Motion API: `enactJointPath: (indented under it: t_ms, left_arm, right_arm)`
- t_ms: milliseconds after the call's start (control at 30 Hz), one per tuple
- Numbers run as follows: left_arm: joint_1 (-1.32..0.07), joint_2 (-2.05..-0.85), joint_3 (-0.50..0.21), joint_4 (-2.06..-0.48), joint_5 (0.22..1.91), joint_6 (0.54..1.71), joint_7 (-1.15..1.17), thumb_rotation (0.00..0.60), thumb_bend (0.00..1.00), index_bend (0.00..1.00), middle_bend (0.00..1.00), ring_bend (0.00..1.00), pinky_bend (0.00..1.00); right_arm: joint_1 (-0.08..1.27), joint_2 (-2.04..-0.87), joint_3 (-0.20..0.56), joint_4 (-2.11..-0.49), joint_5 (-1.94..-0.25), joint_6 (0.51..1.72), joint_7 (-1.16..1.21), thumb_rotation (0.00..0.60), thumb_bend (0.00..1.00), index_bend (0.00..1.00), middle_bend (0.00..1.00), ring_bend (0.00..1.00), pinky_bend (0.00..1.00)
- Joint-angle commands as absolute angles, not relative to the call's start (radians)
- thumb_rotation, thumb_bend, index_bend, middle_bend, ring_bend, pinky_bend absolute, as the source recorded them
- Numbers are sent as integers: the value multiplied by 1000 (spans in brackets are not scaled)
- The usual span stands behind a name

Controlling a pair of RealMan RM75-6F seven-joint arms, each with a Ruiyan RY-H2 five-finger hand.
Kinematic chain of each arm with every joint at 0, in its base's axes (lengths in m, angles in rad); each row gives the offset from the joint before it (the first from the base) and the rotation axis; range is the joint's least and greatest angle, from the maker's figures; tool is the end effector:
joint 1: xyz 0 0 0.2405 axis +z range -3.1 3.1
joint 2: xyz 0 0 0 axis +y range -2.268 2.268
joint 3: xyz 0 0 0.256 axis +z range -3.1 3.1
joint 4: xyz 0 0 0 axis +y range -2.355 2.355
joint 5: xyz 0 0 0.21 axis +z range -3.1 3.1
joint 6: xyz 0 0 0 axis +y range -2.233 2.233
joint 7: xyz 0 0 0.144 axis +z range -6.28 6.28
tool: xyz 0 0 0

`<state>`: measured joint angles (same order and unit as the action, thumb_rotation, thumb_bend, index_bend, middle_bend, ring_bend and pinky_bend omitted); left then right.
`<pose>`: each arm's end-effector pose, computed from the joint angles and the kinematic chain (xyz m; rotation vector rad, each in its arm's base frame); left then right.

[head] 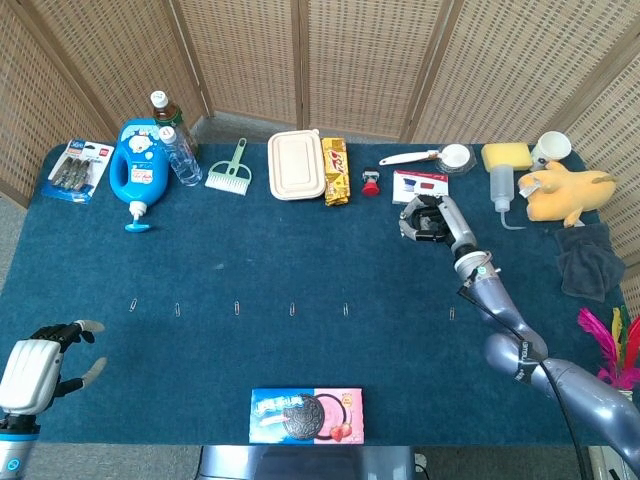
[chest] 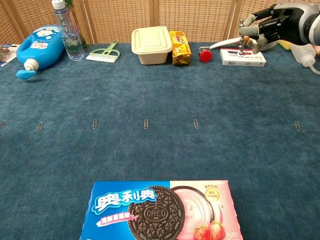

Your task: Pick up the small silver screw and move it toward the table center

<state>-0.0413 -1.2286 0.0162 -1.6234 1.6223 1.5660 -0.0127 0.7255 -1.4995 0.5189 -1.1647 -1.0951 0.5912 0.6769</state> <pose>-0.2889 0.1524 0.1202 -1.4080 -0.9747 -1.0523 -0.1889 -0.4414 0.0561 1.1310 -1.8340 1.4180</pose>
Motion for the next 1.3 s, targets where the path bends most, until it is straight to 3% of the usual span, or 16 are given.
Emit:
enactJointPath:
  t_ms: [33,200,267,400,567,967,1300]
  left_arm:
    - [-42,-1229,17,-1622,1624,1566,-13,600,418,369,499,461,435]
    - [-40,-1228,16,-1617,1620,1567,-19,600,417,368,499,461,435]
    - [-42,-1228,17,-1616,1624,1566,-20,600,417,367,499,461,435]
    - [-40,-1228,18,-1616,1626,1569,-21,600,417,367,499,462,435]
    - [-36,-1225,19,-1613,1622,1572,-25,600,417,367,499,461,435]
    - [-33,-1220,15,-1612,1616,1576,-23,600,417,367,496,459,435]
    - [-32,-1215,26,-1601,1581,1535,-40,600,417,348,461,426,425]
  right_arm:
    - [729,-1505,513,-1156,-1092,594,677,600,502,552,772,762,576]
    - [736,-1497,493,-1145,-1101,563,697,600,504,424,646,681,518]
    - [735,-1486,476,-1153,-1130,546,714,600,503,281,489,566,462]
    - [728,-1482,470,-1150,-1175,570,757,600,504,46,278,390,363]
    - [706,-1488,471,-1157,-1226,660,830,600,503,0,90,216,248]
    - [630,-1437,409,-1241,-1340,863,829,600,503,0,51,165,220]
    - [529,-1311,283,-1400,-1399,987,486,600,503,0,75,130,220]
